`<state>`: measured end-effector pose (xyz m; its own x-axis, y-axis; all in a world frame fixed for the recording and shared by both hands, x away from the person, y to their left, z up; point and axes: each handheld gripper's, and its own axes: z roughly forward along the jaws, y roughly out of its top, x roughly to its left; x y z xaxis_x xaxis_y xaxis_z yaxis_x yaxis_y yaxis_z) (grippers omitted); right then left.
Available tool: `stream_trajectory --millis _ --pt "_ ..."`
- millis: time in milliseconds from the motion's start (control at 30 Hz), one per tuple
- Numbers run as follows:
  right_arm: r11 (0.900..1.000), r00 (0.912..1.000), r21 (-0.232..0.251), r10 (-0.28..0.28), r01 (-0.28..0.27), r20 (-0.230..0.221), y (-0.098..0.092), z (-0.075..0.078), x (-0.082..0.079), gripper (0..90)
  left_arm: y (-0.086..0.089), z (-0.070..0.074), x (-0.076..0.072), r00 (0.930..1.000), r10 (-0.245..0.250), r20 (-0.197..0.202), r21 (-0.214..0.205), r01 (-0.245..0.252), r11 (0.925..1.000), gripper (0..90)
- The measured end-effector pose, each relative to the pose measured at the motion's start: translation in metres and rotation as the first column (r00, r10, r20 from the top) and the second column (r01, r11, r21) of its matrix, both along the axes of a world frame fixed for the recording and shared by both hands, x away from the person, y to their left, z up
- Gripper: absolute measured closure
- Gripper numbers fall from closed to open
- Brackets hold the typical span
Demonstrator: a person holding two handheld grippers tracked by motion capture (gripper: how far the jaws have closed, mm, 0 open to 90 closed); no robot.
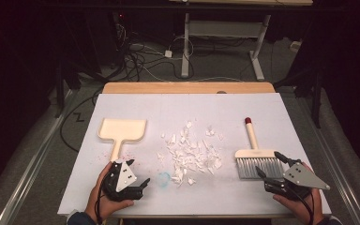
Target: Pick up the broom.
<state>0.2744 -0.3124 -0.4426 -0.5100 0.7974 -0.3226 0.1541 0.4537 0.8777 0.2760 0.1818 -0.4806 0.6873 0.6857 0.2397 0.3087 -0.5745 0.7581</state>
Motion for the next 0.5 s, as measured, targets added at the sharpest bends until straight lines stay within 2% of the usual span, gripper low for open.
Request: stream_trajectory --millis 67,200,233,300,367,400,433,467,500 --pt "1.0 1.0 0.0 0.0 0.0 -0.005 -0.001 0.0 0.0 23.9 0.0 0.0 0.0 1.0 0.001 0.0 0.001 -0.001 1.0 17.3" --pt "0.9992 0.9988 -0.008 -0.039 0.039 -0.028 -0.003 0.007 0.003 24.1 -0.001 0.001 -0.001 1.0 -0.004 0.003 0.0 0.004 1.0 17.3" --pt "0.9985 0.9976 0.003 -0.054 0.054 -0.044 -0.004 0.01 0.006 24.4 -0.001 0.0 -0.001 1.0 -0.005 0.001 -0.001 0.005 1.0 17.3" --pt "0.9936 0.9876 0.005 -0.111 0.113 -0.111 -0.008 0.023 0.026 26.6 0.001 0.0 0.0 1.0 -0.002 -0.002 -0.004 0.002 1.0 17.3" --pt "0.9908 0.9786 0.049 -0.116 0.126 -0.17 -0.011 0.031 0.041 29.6 0.001 0.0 0.0 1.0 -0.001 0.0 -0.005 0.001 1.0 17.3" --pt "0.9908 0.9786 0.049 -0.116 0.126 -0.17 -0.011 0.031 0.041 29.6 0.001 0.001 -0.001 1.0 0.0 0.002 -0.009 0.0 1.0 17.3" --pt "0.9876 0.9671 0.048 -0.136 0.15 -0.215 -0.011 0.034 0.051 30.0 0.001 0.002 -0.001 1.0 -0.001 0.005 -0.011 0.001 0.9999 17.3" --pt "0.9819 0.9455 0.06 -0.156 0.18 -0.286 -0.01 0.039 0.07 31.1 0.001 0.002 -0.001 1.0 -0.003 0.006 -0.01 0.003 0.9999 17.3" --pt "0.9778 0.9291 0.05 -0.176 0.203 -0.325 -0.008 0.04 0.079 31.9 0.001 0.001 0.0 1.0 -0.003 0.001 -0.009 0.003 1.0 17.3"
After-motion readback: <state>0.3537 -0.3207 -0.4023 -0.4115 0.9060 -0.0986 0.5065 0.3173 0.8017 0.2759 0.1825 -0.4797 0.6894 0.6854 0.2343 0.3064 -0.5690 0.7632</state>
